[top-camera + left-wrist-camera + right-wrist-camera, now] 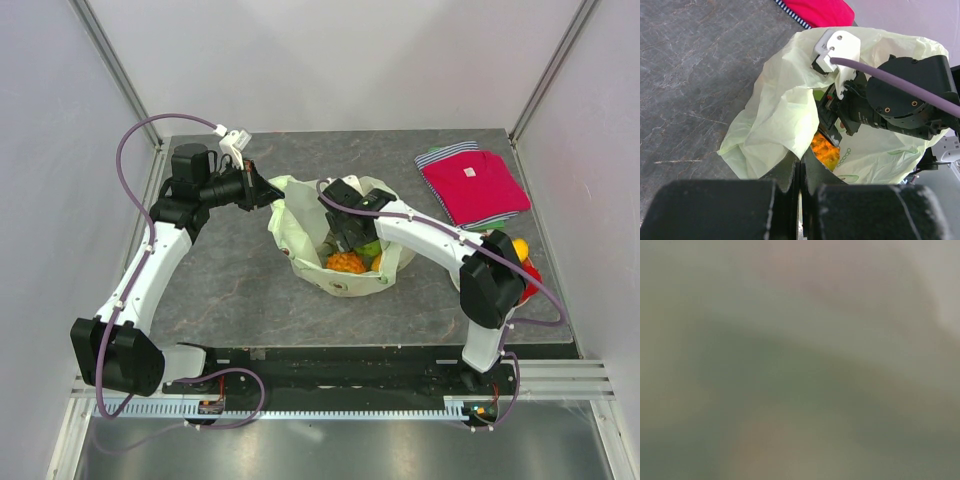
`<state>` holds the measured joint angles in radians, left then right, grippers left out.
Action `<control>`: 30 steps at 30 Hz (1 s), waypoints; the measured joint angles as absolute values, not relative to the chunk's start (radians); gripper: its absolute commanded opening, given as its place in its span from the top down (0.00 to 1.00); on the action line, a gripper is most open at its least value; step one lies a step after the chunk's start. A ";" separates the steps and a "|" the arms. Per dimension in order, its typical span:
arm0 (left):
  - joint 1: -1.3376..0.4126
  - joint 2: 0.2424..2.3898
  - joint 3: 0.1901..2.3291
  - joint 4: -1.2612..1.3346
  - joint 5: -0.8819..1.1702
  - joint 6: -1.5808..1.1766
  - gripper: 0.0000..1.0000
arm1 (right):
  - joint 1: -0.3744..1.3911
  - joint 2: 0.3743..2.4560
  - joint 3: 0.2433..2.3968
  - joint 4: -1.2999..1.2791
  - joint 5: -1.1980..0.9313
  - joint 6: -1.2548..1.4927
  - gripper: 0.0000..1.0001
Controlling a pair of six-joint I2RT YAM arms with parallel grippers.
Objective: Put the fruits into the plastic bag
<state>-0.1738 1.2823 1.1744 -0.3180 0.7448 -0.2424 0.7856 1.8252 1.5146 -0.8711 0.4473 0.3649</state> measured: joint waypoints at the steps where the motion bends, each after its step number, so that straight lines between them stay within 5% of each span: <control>1: -0.174 1.282 1.174 -0.318 0.745 -0.242 0.98 | 0.786 1.824 1.512 -0.868 0.442 0.365 0.12; 16: -0.174 1.282 1.173 -0.318 0.745 -0.242 0.98 | 0.785 1.646 1.450 -0.727 0.300 0.354 0.06; 24: -0.174 1.282 1.173 -0.318 0.745 -0.242 0.99 | 0.784 1.330 1.293 -0.425 0.006 0.286 0.07; 30: -0.174 1.282 1.173 -0.318 0.745 -0.242 0.98 | 0.785 1.308 1.287 -0.306 -0.208 0.275 0.07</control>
<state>-0.1738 1.2823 1.1728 -0.3180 0.7448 -0.2424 0.7853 1.3075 1.2869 -0.3061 -0.2081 0.2752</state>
